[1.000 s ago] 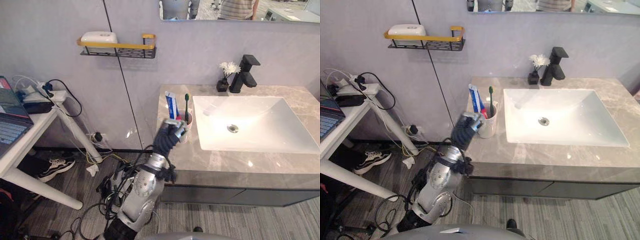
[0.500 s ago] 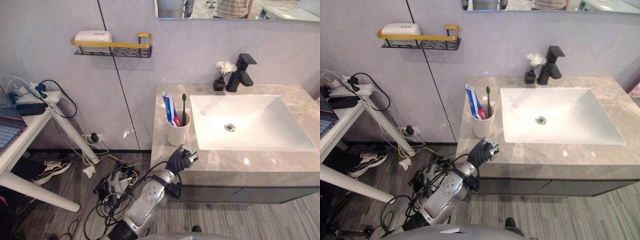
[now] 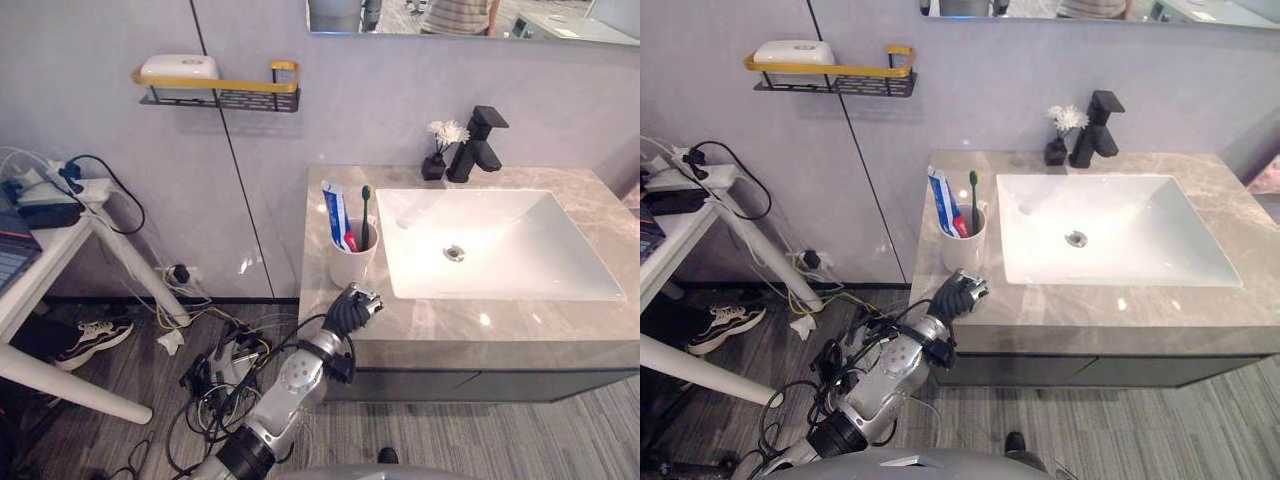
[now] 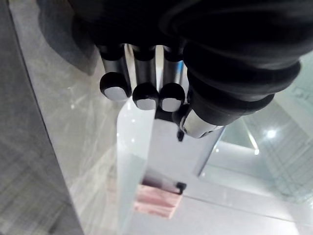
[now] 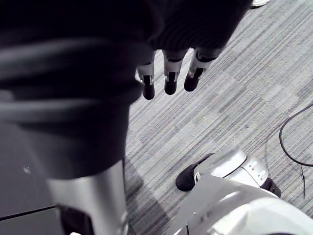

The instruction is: Organize washtable

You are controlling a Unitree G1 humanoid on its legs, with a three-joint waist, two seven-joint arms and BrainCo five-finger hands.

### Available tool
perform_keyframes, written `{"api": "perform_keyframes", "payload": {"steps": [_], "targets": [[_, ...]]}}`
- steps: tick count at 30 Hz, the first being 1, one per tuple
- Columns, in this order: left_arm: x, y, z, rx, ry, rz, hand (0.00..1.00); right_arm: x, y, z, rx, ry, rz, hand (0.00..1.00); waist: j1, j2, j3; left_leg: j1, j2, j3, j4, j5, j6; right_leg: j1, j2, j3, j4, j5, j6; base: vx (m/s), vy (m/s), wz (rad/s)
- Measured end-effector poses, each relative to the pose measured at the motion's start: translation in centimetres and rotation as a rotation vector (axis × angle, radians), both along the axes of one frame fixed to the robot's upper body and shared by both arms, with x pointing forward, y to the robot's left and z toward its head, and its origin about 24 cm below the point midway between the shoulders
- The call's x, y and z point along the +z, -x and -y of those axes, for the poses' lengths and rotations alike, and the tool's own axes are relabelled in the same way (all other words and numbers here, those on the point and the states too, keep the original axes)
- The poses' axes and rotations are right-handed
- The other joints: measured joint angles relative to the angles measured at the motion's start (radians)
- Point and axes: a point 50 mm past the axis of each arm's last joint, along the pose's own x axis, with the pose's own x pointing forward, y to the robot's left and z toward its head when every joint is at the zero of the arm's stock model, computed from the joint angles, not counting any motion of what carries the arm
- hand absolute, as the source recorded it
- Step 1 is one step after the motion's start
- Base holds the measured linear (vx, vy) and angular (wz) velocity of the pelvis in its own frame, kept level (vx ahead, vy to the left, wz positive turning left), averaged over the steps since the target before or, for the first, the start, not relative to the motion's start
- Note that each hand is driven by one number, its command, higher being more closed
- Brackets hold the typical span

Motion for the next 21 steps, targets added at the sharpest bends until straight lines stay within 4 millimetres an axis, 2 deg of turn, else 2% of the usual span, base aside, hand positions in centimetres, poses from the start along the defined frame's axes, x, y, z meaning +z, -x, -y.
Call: {"api": "perform_keyframes", "payload": {"steps": [7,21], "targets": [[0.4,-1.3,-0.3,0.032,-0.034,0.030,1.00,0.0,0.0,-0.2,-0.020,-0.005,0.004,0.00,-0.005,-0.009,0.009,0.002,0.000,0.014,-0.003,0.000,0.000,-0.002,0.002,0.011,0.000,0.000,0.001,0.00,0.002,-0.04],[1.0,-3.0,-0.5,0.076,-0.080,0.067,1.00,0.0,-0.1,-0.1,-0.028,-0.003,0.009,0.00,-0.009,-0.005,0.018,0.008,0.002,0.036,-0.019,0.000,0.000,-0.015,0.007,0.028,0.000,-0.001,0.001,0.00,0.000,-0.03]]}}
